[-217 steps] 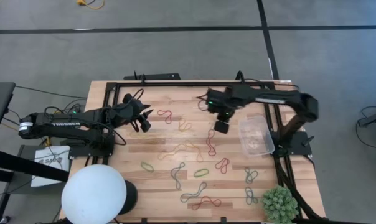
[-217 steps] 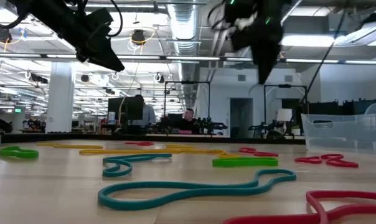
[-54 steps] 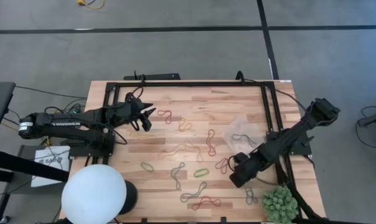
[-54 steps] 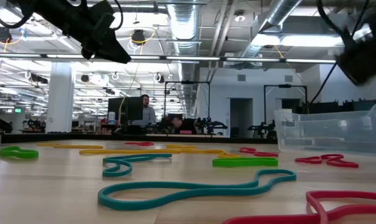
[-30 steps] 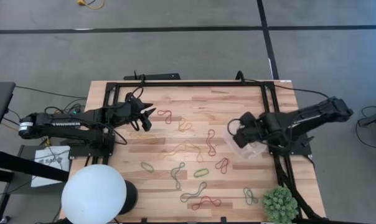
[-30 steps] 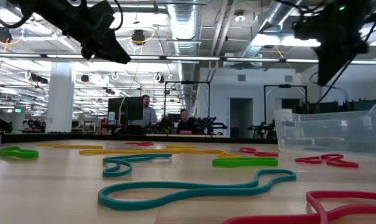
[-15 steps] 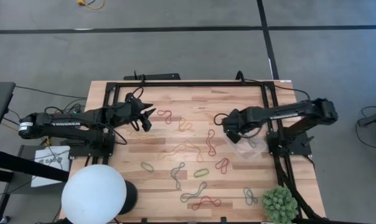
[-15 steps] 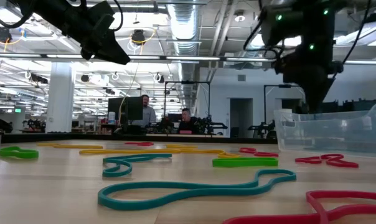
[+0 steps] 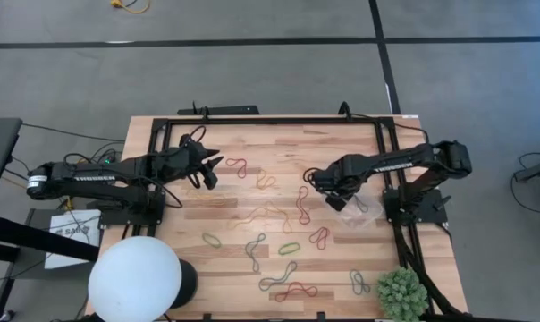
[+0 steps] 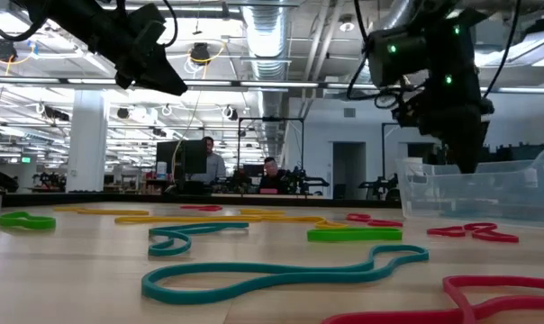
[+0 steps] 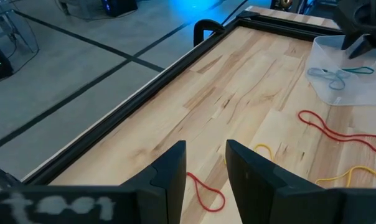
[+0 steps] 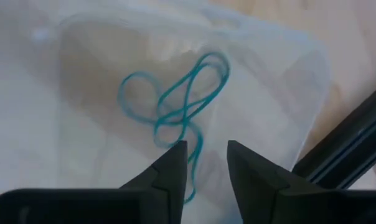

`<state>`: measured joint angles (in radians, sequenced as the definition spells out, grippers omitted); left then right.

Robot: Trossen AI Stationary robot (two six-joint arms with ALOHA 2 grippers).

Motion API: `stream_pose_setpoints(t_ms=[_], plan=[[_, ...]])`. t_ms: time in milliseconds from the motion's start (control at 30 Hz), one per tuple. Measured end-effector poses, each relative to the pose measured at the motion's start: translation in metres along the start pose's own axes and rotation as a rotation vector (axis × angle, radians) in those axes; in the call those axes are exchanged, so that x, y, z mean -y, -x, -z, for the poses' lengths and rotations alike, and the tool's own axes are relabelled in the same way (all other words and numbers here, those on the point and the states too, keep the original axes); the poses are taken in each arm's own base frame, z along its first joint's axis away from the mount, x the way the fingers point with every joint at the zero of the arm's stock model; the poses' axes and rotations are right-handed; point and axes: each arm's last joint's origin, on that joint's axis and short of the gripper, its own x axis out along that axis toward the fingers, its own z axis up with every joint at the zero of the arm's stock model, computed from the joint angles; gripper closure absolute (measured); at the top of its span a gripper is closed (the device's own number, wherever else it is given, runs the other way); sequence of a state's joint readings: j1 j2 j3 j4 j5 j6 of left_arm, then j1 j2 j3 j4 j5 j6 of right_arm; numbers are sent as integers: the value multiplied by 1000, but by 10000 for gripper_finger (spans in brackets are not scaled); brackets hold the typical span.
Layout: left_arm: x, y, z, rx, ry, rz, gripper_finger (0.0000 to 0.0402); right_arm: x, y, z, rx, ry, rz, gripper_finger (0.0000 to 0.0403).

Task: Pick and place items into bin
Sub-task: Put the blue rubber band into the transparent bin

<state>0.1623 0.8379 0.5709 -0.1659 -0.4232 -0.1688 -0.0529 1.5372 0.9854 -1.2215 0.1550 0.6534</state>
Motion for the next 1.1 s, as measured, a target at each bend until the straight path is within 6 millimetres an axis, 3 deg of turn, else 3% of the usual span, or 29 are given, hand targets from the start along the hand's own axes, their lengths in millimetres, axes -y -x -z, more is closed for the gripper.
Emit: stream_pose_setpoints(t_ms=[133,233,400,500,567,667,767,833,933,1100], plan=[[0,0,-2,18,12,3,297,4,40,4,76,55,-38,294],[0,0,-2,18,11,3,297,10,81,14,232,98,-78,295],[0,0,-3,33,20,-24,297,35,138,44,531,203,-91,295],[-1,0,0,7,-12,-32,297,50,155,62,678,160,-181,295],[0,-1,0,4,-5,-34,297,54,160,71,772,111,-240,295],[2,-5,1,-6,21,-18,297,57,157,84,847,222,-255,295],[11,-11,3,-44,8,157,299,60,154,93,929,238,-347,295],[23,-15,2,-33,-30,337,305,64,151,100,968,264,-426,295],[43,-23,-2,7,-107,447,318,72,146,112,1067,281,-548,295],[79,-46,7,-222,-238,516,332,82,127,128,1249,354,-794,295]])
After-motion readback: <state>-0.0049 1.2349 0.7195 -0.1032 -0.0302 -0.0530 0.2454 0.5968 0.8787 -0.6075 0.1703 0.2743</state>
